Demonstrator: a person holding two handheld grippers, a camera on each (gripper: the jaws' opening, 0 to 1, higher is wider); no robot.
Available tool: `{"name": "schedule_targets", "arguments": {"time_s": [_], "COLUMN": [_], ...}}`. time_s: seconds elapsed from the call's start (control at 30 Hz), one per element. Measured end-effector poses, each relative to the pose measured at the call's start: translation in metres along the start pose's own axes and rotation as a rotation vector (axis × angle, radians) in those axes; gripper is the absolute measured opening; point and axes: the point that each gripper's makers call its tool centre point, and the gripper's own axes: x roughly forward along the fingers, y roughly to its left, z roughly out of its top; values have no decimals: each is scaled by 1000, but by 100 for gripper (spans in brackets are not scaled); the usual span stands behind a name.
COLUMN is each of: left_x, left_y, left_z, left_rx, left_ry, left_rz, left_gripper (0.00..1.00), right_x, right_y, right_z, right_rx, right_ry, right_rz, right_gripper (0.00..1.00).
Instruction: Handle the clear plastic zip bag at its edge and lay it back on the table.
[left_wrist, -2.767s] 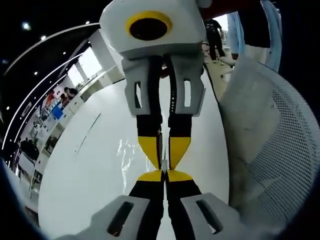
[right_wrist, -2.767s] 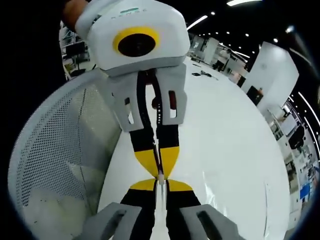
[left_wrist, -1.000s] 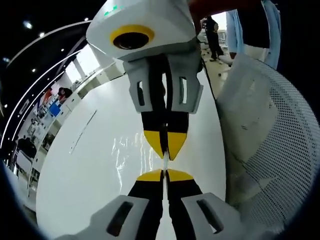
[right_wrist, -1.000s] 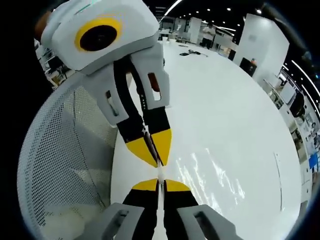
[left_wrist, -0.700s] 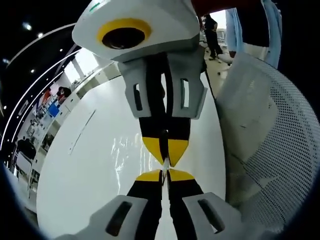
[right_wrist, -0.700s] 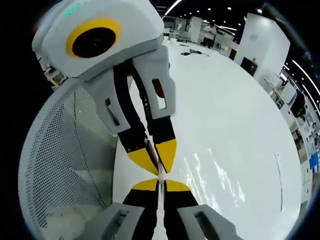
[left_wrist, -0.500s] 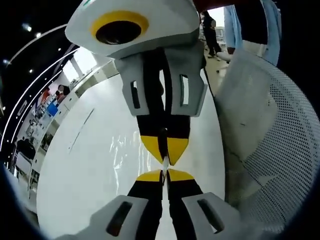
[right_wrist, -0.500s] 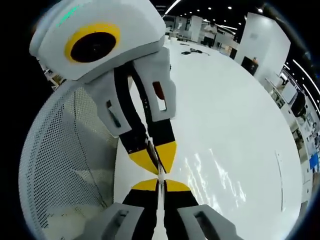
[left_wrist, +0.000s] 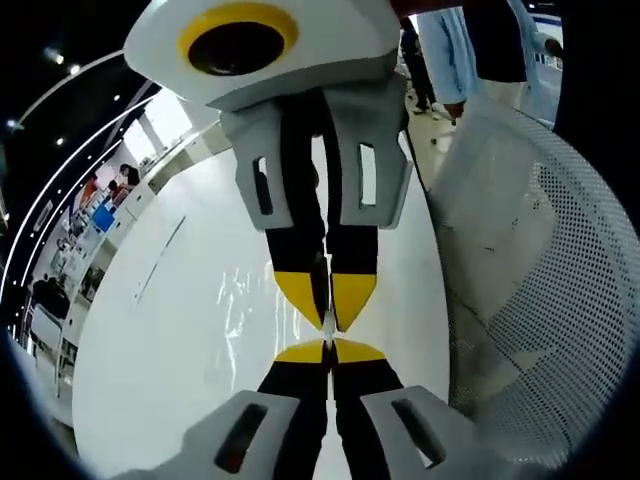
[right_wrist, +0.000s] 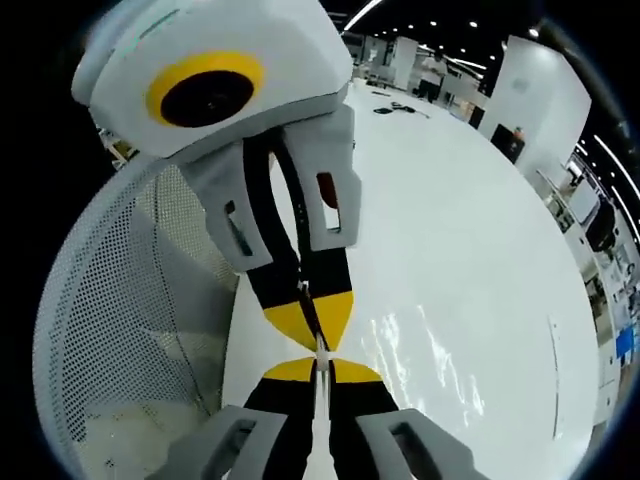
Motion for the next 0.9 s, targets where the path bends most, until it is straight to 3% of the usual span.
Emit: {"name": "schedule_targets", "arguments": {"time_s": [0.2, 0.3, 0.57, 0.9], "left_x": [1, 1, 5, 2], "left_y": [-4, -5, -12, -5], "left_z": [-1, -1, -2, -12], "left_rx": [-25, -38, -50, -78], "left_ry": [4, 4, -5, 13], "left_rz": [-17, -20, -35, -23], "left_gripper": [0, 0, 0, 0], "right_x": [1, 1, 3, 0], "right_y": [2, 3, 7, 4], "right_z": [1, 0, -12, -26], "right_rx": [-7, 29, 45, 75], "right_ry": [4, 2, 37, 72], "right_rz": [11, 20, 43, 21], "right_gripper": [0, 0, 0, 0]}}
